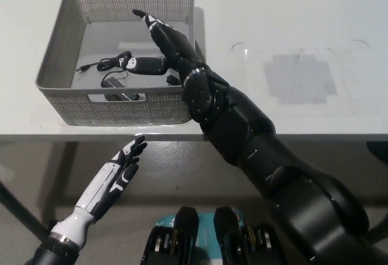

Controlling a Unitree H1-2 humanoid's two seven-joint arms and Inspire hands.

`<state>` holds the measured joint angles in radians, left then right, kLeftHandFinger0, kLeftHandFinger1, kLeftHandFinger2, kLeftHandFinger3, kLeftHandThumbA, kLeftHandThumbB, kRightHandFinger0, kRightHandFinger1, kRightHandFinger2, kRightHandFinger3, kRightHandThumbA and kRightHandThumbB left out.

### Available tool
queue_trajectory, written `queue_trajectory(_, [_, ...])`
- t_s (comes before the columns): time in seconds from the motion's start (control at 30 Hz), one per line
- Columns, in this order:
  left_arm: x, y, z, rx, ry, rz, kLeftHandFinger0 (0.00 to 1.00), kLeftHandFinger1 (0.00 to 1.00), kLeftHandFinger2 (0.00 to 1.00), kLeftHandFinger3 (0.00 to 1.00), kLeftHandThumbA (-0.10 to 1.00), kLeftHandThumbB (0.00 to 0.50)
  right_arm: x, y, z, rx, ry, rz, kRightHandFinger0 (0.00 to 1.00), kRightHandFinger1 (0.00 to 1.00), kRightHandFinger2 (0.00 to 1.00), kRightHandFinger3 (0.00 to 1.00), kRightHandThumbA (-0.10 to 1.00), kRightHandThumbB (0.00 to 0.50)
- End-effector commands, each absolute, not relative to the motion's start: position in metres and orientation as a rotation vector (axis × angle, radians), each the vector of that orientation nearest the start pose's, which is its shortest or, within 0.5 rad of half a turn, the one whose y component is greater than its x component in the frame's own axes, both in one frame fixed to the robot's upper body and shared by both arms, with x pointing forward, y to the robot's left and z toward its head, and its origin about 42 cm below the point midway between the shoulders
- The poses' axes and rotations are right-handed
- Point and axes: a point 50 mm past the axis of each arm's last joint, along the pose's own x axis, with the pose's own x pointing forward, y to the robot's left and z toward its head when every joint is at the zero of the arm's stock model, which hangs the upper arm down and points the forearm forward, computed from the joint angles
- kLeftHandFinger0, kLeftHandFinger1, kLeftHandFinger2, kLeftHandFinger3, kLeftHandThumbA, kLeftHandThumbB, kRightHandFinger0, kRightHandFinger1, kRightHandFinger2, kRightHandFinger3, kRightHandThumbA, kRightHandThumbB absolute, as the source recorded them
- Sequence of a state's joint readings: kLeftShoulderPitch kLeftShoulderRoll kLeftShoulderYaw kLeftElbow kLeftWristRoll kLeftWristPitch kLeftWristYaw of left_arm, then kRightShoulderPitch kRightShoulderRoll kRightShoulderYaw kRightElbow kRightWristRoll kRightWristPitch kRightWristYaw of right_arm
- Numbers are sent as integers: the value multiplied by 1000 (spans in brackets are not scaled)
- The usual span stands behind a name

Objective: Use the right hand to pick up a black power cord and place it into a container on the left hand side

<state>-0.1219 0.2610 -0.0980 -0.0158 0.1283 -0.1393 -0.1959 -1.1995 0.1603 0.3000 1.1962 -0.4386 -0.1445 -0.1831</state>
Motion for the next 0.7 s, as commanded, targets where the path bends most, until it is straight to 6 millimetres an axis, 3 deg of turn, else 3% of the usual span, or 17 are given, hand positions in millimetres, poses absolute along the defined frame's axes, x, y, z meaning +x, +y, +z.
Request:
queue_trajectory(0.0, [321,249,160,449,-277,-343,1000,1000,1000,1000,1000,313,532,28,320,-658,-394,415,1000,1000,1000,1000,1000,499])
queue_trajectory(0.1, [322,249,159,442,-266,-349,1000,1000,1000,1000,1000,319,531,24,329,-617,-436,396,1000,1000,1000,1000,1000,472])
queue_trajectory(0.2, [322,250,159,440,-265,-350,1000,1000,1000,1000,1000,316,527,18,351,-577,-490,375,1000,1000,1000,1000,1000,452])
queue_trajectory(0.27, [322,250,158,435,-269,-355,1000,1000,1000,1000,1000,308,523,13,377,-570,-554,359,1000,1000,1000,1000,1000,449])
queue_trajectory(0.33, [322,250,158,437,-271,-355,1000,1000,1000,1000,1000,307,519,10,388,-570,-579,352,1000,1000,1000,1000,1000,451])
queue_trajectory(0.4, [322,248,157,428,-275,-357,1000,1000,1000,1000,1000,302,509,1,411,-558,-648,333,1000,1000,1000,1000,1000,417])
queue_trajectory(0.47, [322,247,157,430,-275,-357,1000,1000,1000,1000,1000,301,499,-8,429,-532,-690,316,1000,1000,1000,1000,1000,447])
queue_trajectory(0.67, [323,249,157,440,-272,-364,1000,1000,1000,1000,1000,297,477,-40,448,-522,-758,267,1000,1000,1000,1000,1000,473])
